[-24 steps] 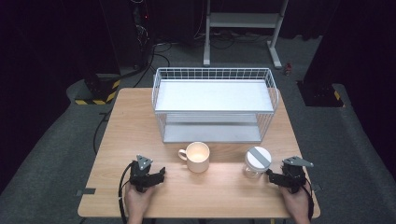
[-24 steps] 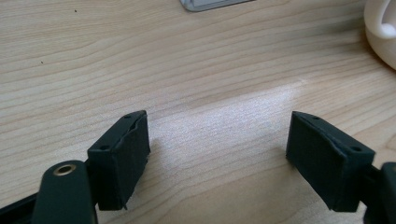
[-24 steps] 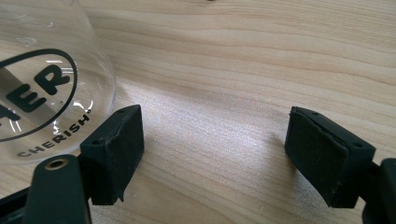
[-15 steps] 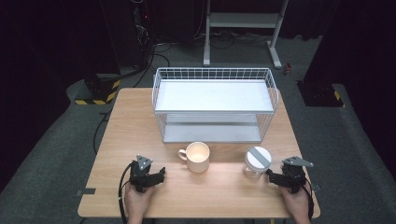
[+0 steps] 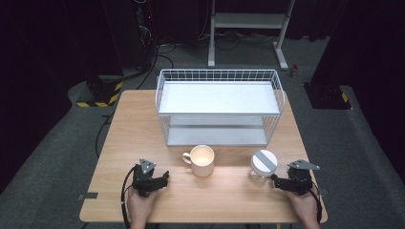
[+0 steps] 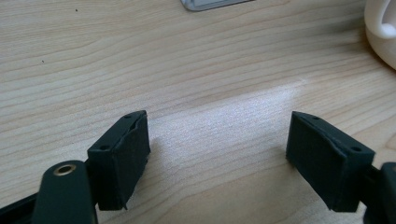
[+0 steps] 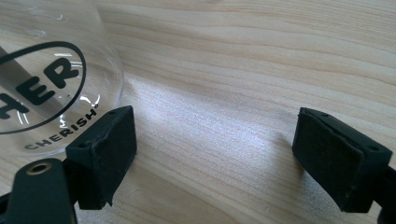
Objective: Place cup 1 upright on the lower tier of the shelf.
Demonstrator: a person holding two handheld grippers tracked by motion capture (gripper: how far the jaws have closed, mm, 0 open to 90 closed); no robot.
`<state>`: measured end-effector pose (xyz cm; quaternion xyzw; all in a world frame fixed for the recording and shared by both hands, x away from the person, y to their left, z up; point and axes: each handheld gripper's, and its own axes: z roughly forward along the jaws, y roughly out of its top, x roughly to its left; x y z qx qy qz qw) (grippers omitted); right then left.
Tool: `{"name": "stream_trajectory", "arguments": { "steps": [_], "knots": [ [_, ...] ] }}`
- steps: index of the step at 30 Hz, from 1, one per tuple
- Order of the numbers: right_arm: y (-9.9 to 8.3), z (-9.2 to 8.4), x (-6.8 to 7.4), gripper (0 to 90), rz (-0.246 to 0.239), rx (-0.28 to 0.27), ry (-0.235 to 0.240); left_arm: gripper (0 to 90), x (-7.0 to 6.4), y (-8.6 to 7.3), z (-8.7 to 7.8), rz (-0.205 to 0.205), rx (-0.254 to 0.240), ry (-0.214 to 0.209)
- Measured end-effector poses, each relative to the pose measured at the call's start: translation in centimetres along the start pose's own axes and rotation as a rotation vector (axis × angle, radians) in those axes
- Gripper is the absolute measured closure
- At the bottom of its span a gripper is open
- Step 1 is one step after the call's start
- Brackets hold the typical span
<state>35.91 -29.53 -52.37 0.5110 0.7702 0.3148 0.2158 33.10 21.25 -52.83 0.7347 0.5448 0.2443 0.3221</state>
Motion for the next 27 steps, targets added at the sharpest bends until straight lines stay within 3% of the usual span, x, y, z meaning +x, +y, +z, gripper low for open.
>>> {"name": "stream_trajectory", "arguments": {
  "steps": [16, 27],
  "knots": [
    [-0.8, -1.0, 0.0, 14.0, 0.010, -0.035, 0.022, 21.7, 0.0, 0.0, 0.0, -0.003, -0.002, 0.001],
    [-1.7, -2.7, 0.5, 14.1, -0.002, -0.066, 0.049, 21.7, 0.0, 0.0, 0.0, -0.003, -0.003, 0.001]
  ]
}}
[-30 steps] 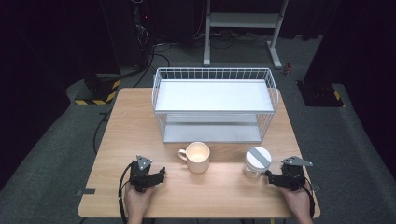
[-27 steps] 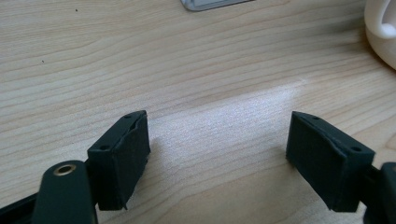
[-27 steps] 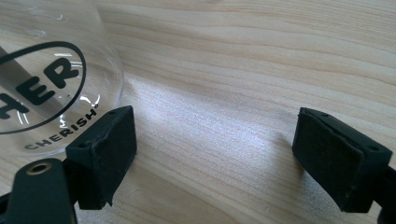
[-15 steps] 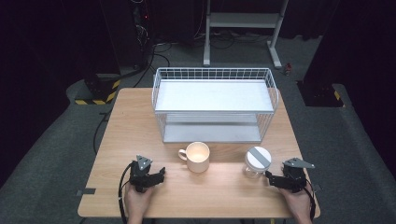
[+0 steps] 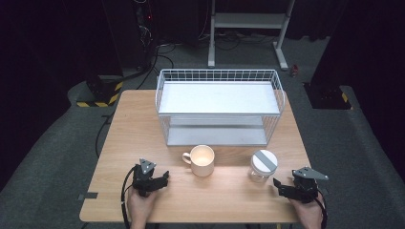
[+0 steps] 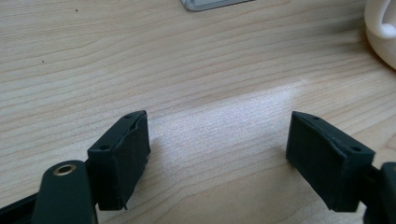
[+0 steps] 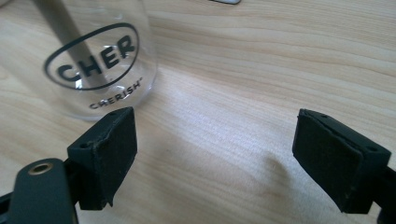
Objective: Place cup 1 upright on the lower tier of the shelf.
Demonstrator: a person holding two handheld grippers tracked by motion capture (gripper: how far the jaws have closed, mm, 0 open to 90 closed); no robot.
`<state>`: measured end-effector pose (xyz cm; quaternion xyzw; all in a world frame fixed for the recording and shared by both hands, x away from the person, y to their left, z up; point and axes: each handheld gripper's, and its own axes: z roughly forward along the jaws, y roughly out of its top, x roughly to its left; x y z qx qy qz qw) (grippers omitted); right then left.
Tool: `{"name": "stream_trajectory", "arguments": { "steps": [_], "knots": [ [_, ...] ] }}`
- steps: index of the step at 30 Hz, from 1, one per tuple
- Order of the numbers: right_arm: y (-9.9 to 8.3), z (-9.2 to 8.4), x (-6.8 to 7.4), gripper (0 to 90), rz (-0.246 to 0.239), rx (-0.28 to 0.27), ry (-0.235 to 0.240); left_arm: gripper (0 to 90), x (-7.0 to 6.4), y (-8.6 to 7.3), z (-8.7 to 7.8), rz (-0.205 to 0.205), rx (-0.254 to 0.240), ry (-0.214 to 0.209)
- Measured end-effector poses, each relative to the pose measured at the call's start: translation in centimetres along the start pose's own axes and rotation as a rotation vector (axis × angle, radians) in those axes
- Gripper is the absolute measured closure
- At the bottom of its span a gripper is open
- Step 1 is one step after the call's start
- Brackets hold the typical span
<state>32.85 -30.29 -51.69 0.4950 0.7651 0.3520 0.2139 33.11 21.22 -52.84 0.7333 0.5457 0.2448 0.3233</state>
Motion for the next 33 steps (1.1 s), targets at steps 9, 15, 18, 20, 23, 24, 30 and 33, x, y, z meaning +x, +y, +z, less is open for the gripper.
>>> {"name": "stream_trajectory", "arguments": {
  "steps": [9, 15, 18, 20, 23, 24, 30, 33],
  "knots": [
    [-0.6, -1.1, 1.1, 14.0, -0.022, -0.019, 0.041, 21.7, 0.0, 0.0, 0.0, 0.000, 0.000, 0.000],
    [-0.7, -1.4, 2.4, 14.0, -0.035, -0.034, 0.076, 21.7, 0.0, 0.0, 0.0, 0.001, 0.000, 0.000],
    [-0.6, -1.3, 2.8, 13.9, -0.045, -0.038, 0.092, 21.8, 0.0, 0.0, 0.0, 0.000, 0.000, 0.000],
    [-0.4, -1.3, 3.1, 13.9, -0.054, -0.044, 0.099, 21.7, 0.0, 0.0, 0.0, 0.000, 0.000, 0.000],
    [-0.2, -1.1, 3.5, 13.7, -0.055, -0.049, 0.108, 21.7, 0.0, 0.0, 0.0, 0.000, 0.000, 0.000],
    [-0.1, -1.0, 3.6, 13.6, -0.060, -0.051, 0.111, 21.8, 0.0, 0.0, 0.0, 0.000, 0.000, 0.000],
    [0.7, -0.3, 4.2, 13.3, -0.072, -0.061, 0.122, 21.7, 0.0, 0.0, 0.0, 0.003, 0.003, 0.000],
    [1.1, 0.0, 4.5, 13.0, -0.088, -0.068, 0.123, 21.7, 0.0, 0.0, 0.0, 0.003, 0.003, 0.000]
  ]
}}
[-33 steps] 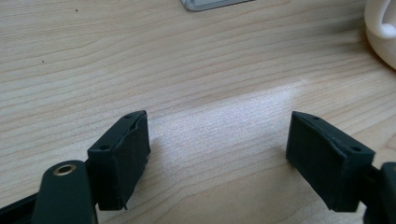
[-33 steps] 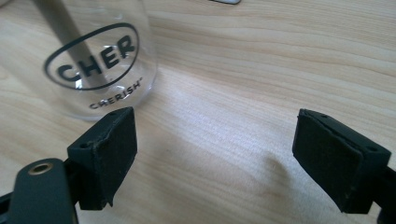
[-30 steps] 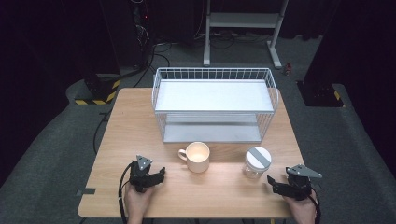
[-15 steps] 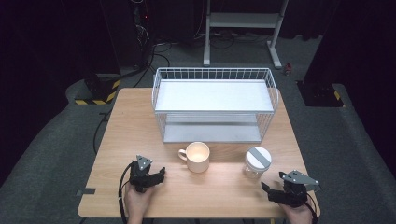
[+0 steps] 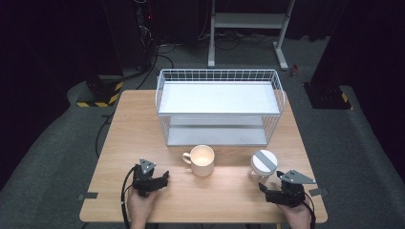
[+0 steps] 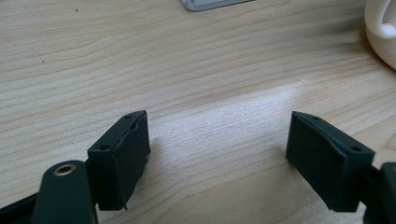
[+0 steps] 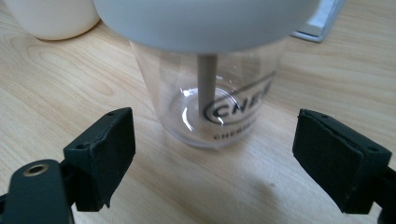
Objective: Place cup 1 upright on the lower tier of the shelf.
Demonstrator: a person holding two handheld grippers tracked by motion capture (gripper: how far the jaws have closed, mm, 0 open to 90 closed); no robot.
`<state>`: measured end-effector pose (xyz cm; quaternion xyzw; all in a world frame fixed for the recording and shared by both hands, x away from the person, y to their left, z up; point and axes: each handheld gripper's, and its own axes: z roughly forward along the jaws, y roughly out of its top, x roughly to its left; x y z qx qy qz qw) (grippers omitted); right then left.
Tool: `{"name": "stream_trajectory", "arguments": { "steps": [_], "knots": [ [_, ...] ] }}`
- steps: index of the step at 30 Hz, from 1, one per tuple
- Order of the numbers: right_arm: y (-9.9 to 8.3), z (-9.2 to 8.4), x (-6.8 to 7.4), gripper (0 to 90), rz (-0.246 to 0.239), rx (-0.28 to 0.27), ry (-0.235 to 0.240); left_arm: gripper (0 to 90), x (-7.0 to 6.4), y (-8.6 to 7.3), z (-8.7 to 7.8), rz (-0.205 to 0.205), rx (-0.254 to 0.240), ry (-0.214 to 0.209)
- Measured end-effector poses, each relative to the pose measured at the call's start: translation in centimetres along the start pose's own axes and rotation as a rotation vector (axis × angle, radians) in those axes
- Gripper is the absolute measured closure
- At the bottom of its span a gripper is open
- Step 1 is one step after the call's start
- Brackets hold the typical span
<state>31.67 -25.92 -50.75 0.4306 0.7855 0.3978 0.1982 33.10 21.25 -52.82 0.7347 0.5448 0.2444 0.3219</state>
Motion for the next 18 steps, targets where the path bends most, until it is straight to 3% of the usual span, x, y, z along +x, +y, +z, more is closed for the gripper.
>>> {"name": "stream_trajectory", "arguments": {
  "steps": [18],
  "knots": [
    [1.9, 1.6, 0.3, 11.4, -0.017, -0.039, 0.000, 21.7, 0.0, 0.0, 0.0, -0.003, -0.002, 0.000]
  ]
}}
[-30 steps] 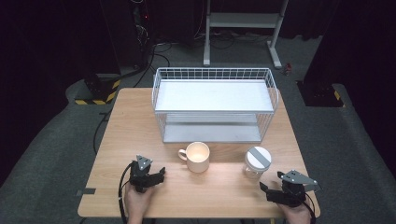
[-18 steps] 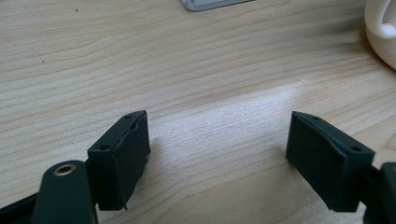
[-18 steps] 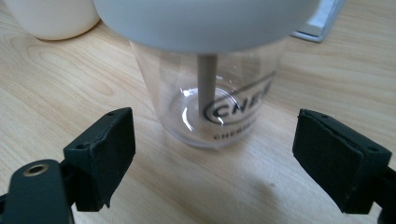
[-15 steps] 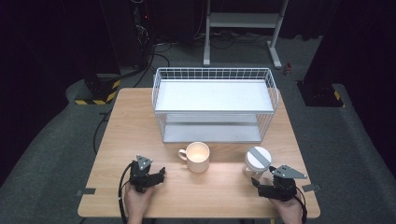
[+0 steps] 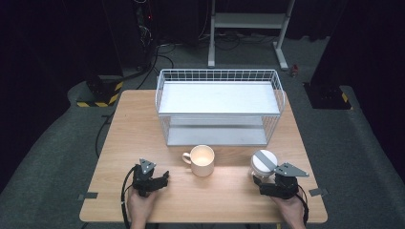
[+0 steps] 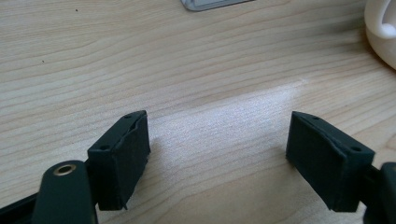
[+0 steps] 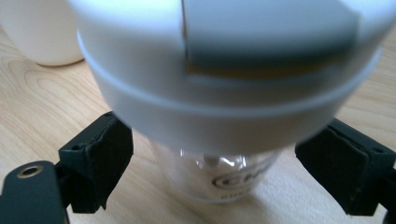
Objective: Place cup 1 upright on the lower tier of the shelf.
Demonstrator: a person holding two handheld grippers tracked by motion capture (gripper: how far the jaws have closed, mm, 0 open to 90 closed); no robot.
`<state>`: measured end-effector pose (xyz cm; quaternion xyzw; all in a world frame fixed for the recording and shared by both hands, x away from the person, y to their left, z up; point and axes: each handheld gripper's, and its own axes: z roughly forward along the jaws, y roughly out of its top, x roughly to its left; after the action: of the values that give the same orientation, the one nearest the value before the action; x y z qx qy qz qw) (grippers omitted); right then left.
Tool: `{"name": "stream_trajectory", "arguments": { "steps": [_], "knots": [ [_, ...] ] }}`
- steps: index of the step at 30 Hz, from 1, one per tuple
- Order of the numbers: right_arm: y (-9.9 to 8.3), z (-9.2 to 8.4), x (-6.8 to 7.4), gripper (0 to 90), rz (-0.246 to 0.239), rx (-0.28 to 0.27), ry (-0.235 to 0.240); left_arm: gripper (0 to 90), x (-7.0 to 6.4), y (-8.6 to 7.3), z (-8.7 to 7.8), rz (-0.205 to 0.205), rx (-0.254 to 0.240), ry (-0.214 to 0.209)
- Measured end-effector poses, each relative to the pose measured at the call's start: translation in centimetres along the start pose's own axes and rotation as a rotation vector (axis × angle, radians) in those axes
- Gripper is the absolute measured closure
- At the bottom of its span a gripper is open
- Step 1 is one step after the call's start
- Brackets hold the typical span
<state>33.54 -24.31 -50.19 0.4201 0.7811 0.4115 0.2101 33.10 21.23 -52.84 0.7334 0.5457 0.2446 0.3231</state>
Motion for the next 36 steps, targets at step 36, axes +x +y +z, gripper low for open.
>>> {"name": "stream_trajectory", "arguments": {
  "steps": [36],
  "knots": [
    [0.9, 1.3, 0.0, 18.6, -0.018, -0.058, -0.021, 21.7, 0.0, 0.0, 0.0, -0.001, 0.000, 0.001]
  ]
}}
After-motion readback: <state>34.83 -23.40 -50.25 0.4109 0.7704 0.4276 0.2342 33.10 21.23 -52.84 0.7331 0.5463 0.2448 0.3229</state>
